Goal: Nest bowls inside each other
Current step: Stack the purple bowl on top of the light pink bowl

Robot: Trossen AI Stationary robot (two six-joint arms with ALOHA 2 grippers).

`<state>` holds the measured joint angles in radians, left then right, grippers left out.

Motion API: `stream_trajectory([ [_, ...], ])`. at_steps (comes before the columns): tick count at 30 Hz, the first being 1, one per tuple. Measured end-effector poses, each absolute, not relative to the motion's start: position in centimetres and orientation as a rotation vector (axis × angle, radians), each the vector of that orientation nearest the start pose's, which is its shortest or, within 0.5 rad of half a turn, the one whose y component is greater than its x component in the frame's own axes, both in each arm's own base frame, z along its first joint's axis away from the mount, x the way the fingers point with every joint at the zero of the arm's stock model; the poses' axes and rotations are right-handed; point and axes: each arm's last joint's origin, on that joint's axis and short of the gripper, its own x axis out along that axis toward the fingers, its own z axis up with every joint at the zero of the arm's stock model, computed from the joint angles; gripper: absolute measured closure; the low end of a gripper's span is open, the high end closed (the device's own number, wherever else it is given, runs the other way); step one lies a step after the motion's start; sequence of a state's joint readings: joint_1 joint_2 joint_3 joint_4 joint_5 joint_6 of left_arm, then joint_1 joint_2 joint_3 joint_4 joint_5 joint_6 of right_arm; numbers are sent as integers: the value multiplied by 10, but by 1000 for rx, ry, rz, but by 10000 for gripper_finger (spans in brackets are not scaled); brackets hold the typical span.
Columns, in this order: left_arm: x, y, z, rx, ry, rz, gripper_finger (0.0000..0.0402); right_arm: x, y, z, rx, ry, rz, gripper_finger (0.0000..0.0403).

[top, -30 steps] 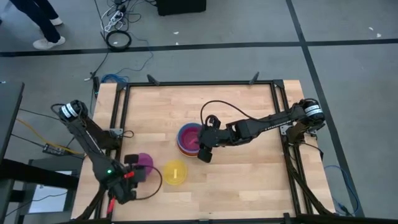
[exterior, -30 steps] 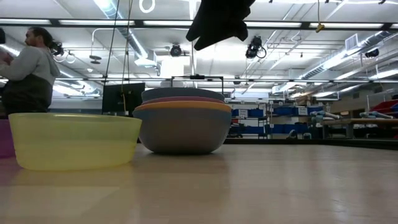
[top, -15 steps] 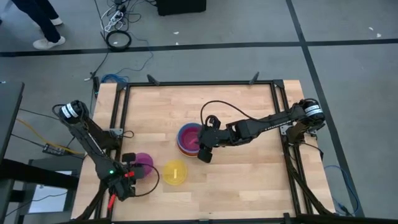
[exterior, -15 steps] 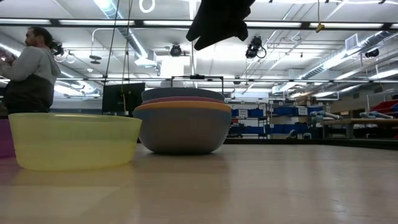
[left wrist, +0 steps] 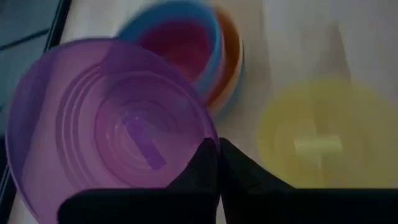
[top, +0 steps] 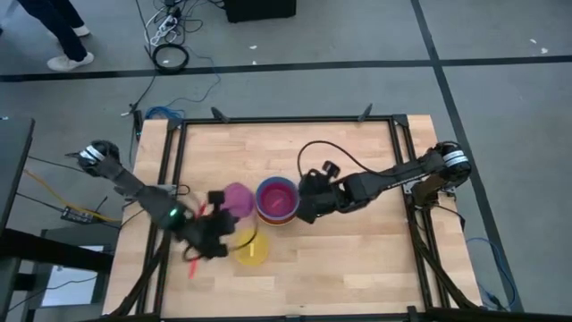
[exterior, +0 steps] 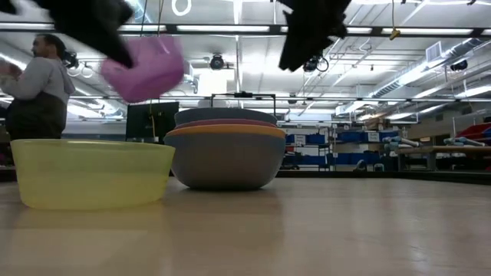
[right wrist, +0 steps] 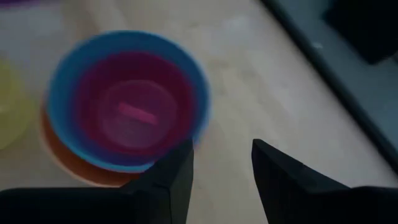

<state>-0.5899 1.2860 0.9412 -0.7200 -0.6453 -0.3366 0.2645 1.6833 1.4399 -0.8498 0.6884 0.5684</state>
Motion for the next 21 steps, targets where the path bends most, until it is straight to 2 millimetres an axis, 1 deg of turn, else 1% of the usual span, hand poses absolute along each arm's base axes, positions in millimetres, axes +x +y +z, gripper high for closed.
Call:
stream_trajectory([
  [2,229,-105,257,305,798,138,398,326,74,293,6,802,-676,253],
  [4,245,-89,260,280,771,87,398,314,78,302,16,778,-697,253],
  [7,258,-69,258,241,780,50,398,298,84,316,44,745,-697,253],
  [9,264,-61,258,220,765,37,398,288,87,323,59,719,-695,253],
  [11,266,-55,259,221,753,42,394,281,90,330,75,696,-689,253],
  [14,270,-54,262,223,712,36,373,273,92,336,98,678,-687,253],
  [18,271,-53,263,181,695,1,341,271,91,337,114,674,-693,253],
  [21,273,-53,261,145,709,-5,329,271,91,337,121,671,-695,253],
])
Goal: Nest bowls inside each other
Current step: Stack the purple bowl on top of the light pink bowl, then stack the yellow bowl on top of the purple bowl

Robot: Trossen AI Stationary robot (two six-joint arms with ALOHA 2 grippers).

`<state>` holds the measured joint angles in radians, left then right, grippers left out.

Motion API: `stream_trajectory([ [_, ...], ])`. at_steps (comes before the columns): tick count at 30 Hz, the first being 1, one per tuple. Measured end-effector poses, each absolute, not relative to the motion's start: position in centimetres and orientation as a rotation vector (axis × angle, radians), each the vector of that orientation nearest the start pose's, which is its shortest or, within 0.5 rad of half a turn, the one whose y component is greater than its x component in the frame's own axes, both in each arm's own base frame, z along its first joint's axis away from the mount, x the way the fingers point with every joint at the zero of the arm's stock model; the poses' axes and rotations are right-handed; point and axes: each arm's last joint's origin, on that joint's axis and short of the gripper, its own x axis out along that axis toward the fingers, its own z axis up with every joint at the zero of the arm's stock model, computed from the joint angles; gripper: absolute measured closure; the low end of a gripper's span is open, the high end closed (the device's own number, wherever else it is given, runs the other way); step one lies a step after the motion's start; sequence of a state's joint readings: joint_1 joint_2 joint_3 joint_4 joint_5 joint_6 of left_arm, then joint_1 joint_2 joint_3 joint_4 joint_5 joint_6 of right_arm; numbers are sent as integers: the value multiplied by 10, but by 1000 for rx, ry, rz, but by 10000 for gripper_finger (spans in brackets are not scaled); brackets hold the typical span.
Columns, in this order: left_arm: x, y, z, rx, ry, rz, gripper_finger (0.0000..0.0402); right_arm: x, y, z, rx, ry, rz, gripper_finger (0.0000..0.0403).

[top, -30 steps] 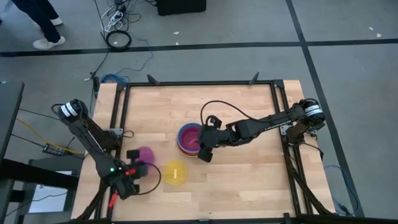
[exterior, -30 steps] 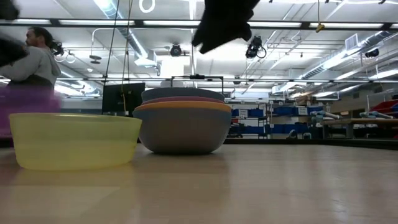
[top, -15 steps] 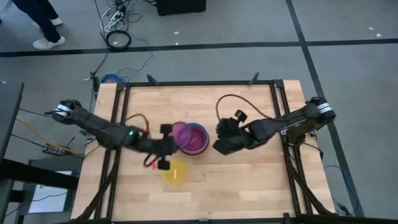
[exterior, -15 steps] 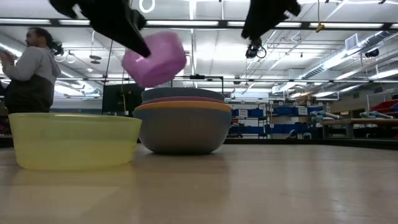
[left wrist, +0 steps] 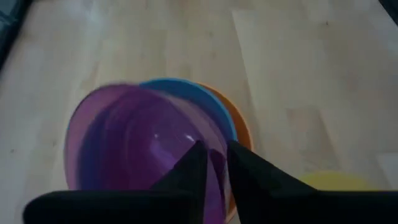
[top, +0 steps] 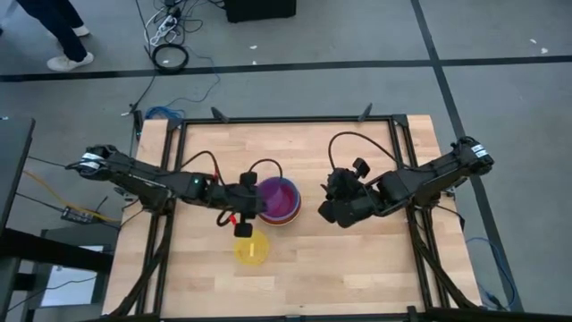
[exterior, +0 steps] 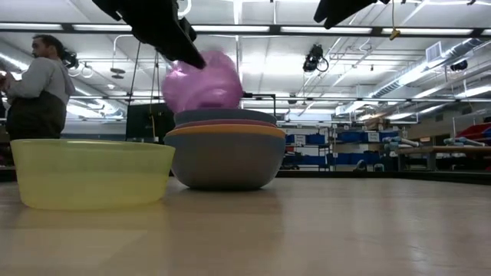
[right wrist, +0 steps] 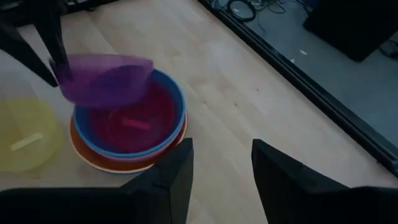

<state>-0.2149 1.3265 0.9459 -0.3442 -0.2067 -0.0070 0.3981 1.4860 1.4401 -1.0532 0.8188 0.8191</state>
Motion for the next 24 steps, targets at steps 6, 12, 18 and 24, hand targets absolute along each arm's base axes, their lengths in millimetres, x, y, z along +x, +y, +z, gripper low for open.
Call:
stream_trajectory([
  [6,274,-55,261,125,699,-43,325,271,91,334,131,671,-701,253],
  [12,269,-56,260,118,734,-43,324,270,91,324,153,704,-699,253],
  [18,227,-55,267,35,935,-3,324,283,99,293,353,791,-477,253],
  [24,186,-60,284,-197,997,-2,323,320,98,255,459,753,-313,253],
])
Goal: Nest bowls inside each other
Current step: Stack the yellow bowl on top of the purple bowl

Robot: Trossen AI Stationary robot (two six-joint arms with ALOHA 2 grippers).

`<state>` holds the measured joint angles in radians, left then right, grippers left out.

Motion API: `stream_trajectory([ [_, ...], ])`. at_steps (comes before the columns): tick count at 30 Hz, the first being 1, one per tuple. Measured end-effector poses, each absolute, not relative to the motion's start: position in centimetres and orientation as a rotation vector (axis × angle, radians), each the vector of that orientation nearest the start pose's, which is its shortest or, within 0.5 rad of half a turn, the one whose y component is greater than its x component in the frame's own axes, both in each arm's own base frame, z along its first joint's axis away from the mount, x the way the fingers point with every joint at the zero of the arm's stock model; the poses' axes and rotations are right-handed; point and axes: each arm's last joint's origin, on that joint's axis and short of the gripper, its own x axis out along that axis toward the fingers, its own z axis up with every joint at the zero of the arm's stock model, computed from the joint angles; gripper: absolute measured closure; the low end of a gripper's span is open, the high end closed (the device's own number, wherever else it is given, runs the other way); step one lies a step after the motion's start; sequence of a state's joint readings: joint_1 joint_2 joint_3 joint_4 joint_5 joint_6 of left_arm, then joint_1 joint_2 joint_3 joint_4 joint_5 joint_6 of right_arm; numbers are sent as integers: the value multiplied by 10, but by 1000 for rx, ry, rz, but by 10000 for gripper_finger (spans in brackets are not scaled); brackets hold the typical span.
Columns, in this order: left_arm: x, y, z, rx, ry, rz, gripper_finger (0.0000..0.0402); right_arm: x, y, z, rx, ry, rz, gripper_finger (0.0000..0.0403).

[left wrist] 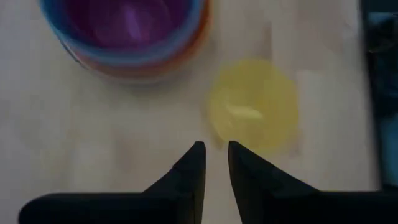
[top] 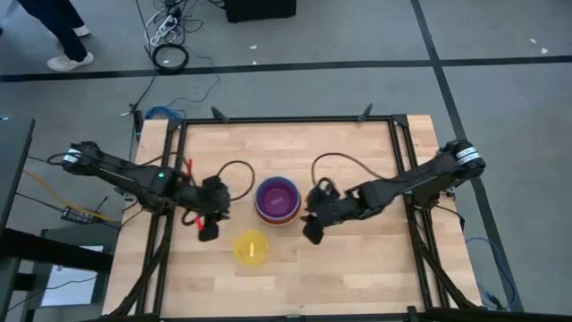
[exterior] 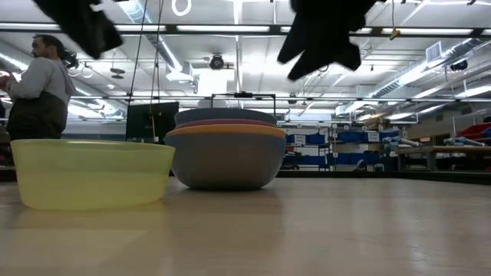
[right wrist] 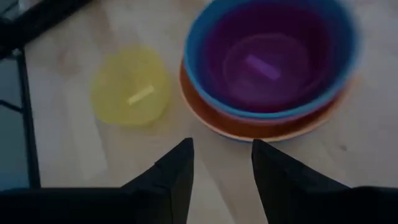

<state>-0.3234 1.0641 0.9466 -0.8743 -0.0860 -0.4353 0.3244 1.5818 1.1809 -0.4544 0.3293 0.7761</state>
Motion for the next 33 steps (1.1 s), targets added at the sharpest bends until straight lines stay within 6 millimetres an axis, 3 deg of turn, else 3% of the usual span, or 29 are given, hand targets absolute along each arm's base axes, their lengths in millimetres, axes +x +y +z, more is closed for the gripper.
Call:
stream_trajectory([
  [4,174,-76,284,-382,1079,-48,323,334,97,238,418,823,-327,253],
  [8,183,-109,280,-403,1054,-168,323,332,104,240,326,780,-382,257],
  [18,213,-160,214,-10,1201,-279,323,300,110,267,145,701,-516,272],
  [25,235,-175,194,160,1164,-306,323,294,105,270,121,730,-536,273],
  [33,238,-174,193,245,1135,-229,323,296,102,269,133,727,-550,276],
])
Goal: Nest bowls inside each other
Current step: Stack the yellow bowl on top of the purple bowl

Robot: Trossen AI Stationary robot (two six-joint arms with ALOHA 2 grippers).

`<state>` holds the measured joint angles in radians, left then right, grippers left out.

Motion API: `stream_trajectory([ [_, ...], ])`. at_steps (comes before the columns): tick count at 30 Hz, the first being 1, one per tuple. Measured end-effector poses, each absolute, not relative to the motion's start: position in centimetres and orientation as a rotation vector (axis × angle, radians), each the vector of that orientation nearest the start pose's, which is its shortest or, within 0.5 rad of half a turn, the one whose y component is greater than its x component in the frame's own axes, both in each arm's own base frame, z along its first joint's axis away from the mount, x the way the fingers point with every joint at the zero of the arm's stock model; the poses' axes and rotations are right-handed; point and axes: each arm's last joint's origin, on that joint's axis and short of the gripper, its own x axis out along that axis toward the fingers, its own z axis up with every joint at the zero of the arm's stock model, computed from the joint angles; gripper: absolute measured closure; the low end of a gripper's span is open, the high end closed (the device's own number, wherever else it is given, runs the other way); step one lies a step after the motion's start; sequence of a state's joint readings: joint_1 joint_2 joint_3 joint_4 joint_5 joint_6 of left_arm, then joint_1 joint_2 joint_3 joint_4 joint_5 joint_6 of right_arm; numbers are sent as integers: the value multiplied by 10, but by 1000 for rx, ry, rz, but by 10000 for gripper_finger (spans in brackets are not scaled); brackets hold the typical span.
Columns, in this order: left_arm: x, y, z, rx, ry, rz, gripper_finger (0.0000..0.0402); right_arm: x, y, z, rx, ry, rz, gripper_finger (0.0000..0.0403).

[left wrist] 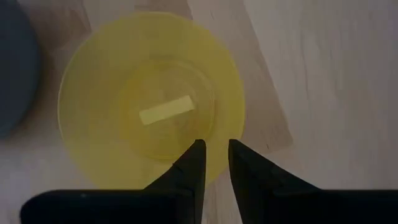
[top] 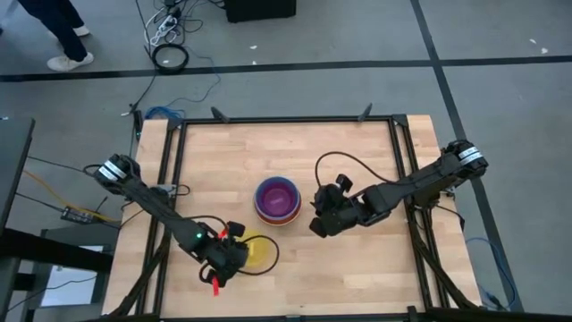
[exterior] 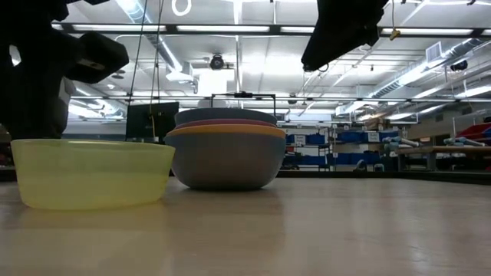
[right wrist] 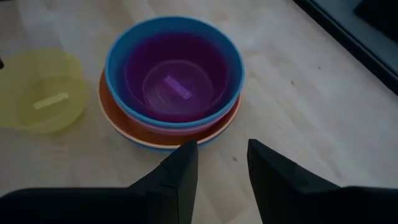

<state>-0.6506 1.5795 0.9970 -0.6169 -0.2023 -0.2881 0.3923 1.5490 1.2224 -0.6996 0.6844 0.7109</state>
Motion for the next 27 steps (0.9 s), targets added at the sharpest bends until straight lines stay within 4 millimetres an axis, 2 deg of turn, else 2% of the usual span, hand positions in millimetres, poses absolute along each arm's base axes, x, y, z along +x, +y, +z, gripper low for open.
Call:
stream_trajectory([
  [12,239,-178,191,259,1144,-330,323,296,103,269,149,721,-551,277],
  [21,249,-177,160,382,1217,-329,326,296,103,269,150,721,-552,277],
  [24,253,-174,159,400,1206,-327,357,296,103,269,153,720,-554,279],
  [25,253,-173,160,408,1200,-327,377,296,103,269,152,721,-554,279],
  [27,252,-170,166,450,1199,-300,391,296,103,269,151,722,-555,280],
])
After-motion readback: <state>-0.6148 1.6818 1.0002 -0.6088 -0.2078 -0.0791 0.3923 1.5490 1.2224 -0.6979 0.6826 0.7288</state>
